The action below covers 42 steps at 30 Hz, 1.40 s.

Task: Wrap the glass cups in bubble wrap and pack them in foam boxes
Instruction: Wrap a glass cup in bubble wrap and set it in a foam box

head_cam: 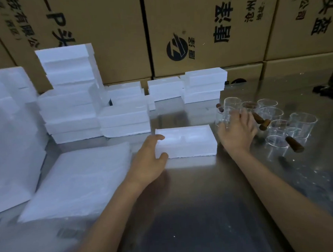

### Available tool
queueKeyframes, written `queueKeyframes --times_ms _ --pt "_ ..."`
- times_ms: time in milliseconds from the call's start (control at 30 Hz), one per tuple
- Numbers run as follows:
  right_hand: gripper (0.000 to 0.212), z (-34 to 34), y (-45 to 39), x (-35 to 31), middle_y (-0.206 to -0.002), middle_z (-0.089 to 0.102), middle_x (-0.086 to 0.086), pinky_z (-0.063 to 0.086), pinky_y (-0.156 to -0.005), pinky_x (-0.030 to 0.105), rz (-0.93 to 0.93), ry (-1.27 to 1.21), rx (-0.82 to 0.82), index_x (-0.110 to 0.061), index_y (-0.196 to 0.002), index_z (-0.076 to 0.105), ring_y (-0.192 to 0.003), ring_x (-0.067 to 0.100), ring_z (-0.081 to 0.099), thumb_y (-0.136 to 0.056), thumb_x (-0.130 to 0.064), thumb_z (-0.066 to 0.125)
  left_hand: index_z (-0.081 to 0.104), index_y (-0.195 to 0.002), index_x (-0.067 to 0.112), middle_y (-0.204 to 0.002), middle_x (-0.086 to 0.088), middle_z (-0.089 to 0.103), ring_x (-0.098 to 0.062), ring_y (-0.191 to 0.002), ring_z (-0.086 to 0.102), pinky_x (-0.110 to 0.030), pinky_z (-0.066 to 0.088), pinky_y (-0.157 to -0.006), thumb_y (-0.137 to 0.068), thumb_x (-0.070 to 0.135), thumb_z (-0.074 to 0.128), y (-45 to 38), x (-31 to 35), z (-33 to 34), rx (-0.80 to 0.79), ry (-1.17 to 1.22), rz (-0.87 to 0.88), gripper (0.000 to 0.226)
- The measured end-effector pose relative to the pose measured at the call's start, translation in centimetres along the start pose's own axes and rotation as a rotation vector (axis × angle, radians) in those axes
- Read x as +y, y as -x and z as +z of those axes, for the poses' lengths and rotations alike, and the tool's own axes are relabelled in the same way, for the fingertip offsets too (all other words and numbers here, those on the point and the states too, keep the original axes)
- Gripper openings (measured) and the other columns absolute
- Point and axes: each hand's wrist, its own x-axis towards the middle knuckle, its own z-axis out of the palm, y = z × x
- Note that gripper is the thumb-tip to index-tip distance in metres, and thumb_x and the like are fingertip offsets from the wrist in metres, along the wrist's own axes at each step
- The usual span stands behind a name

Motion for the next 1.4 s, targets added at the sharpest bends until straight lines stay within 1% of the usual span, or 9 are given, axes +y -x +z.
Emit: queueKeyframes --times_ms 133,367,533,600,733,1000,1167,1300,1400 --pt "0.033 -0.2 0.8 -0.4 -0.155 0.035 0.011 0.012 -0.121 0.051 -0.112 -0.040 0.013 -0.013 -0.121 0.058 -0.150 0.031 0.014 -0.089 -0.019 0.055 0.054 -0.123 0.029 -0.127 0.018 0.050 -0.001 -0.112 0.045 -0.014 0.031 -0.091 -0.092 0.012 0.056 0.4 -0.6 -2.1 0.158 0.083 0.054 0.035" --pt "0.016 -0.8 2.1 -0.7 -0.142 0.053 0.005 0.021 -0.117 0.047 -0.333 -0.148 0.008 -0.019 -0.101 0.072 -0.142 0.025 0.032 -0.090 -0.022 0.060 0.057 -0.122 0.030 -0.130 0.012 0.054 -0.009 -0.110 0.050 -0.030 0.042 -0.094 -0.094 0.016 0.055 0.4 -1.9 -4.4 0.214 0.071 -0.026 0.031" --pt "0.053 -1.1 2.3 -0.6 -0.157 0.040 -0.003 0.005 -0.121 0.043 -0.215 -0.255 -0.022 -0.028 -0.135 0.061 -0.151 0.014 0.017 -0.092 -0.038 0.031 0.062 -0.110 0.023 -0.109 -0.003 0.062 -0.020 -0.097 0.055 -0.030 0.042 -0.080 -0.093 0.020 0.058 0.2 -3.4 -6.6 0.241 -0.108 -0.129 0.018" --pt "0.058 -1.0 1.9 -0.2 -0.157 0.039 0.001 0.003 -0.121 0.044 -0.088 -0.281 -0.050 -0.025 -0.143 0.053 -0.151 0.015 0.017 -0.092 -0.033 0.025 0.062 -0.100 0.021 -0.100 -0.006 0.063 -0.026 -0.101 0.056 -0.033 0.045 -0.080 -0.091 0.022 0.059 0.3 -4.1 -7.8 0.196 -0.234 -0.218 0.010" --pt "0.041 -0.8 1.3 0.2 -0.136 0.055 0.012 0.019 -0.115 0.046 -0.066 -0.173 -0.026 -0.015 -0.133 0.058 -0.136 0.029 0.039 -0.094 -0.012 0.044 0.058 -0.091 0.022 -0.091 -0.002 0.063 -0.023 -0.089 0.058 -0.031 0.042 -0.067 -0.090 0.029 0.060 0.4 -4.9 -9.6 0.051 -0.283 -0.383 0.007" --pt "0.033 -1.8 1.5 1.3 -0.128 0.057 0.013 0.029 -0.104 0.047 -0.156 0.205 -0.163 -0.014 -0.119 0.062 -0.127 0.034 0.041 -0.093 -0.030 0.047 0.064 -0.088 0.016 -0.086 0.005 0.059 -0.009 -0.076 0.054 -0.026 0.038 -0.063 -0.082 0.040 0.077 0.8 -5.2 -10.3 -0.169 -0.300 -0.433 0.028" --pt "0.025 -1.8 1.4 1.5 -0.114 0.065 0.018 0.038 -0.092 0.047 -0.212 0.239 -0.198 -0.008 -0.118 0.055 -0.112 0.040 0.055 -0.101 -0.023 0.045 0.070 -0.074 0.018 -0.080 0.006 0.067 -0.016 -0.081 0.063 -0.025 0.043 -0.068 -0.089 0.017 0.070 0.6 -5.0 -10.1 0.029 -0.197 -0.319 0.015" --pt "0.027 -2.6 2.0 -0.2 -0.105 0.065 0.021 0.041 -0.073 0.041 -0.117 0.046 -0.074 -0.005 -0.117 0.051 -0.101 0.040 0.059 -0.105 -0.026 0.039 0.067 -0.072 0.023 -0.066 0.017 0.056 -0.002 -0.058 0.048 -0.017 0.036 -0.054 -0.092 0.010 0.064 0.2 -3.9 -9.8 0.270 -0.026 -0.159 0.024" --pt "0.017 -3.6 3.9 -3.8 -0.089 0.060 -0.007 0.035 -0.067 0.031 -0.108 -0.302 -0.016 -0.018 -0.103 0.048 -0.088 0.021 0.051 -0.105 -0.032 0.039 0.066 -0.073 0.021 -0.059 0.023 0.059 0.005 -0.056 0.051 -0.006 0.037 -0.049 -0.094 0.008 0.060 0.1 -2.7 -9.0 0.316 0.161 -0.100 0.025"
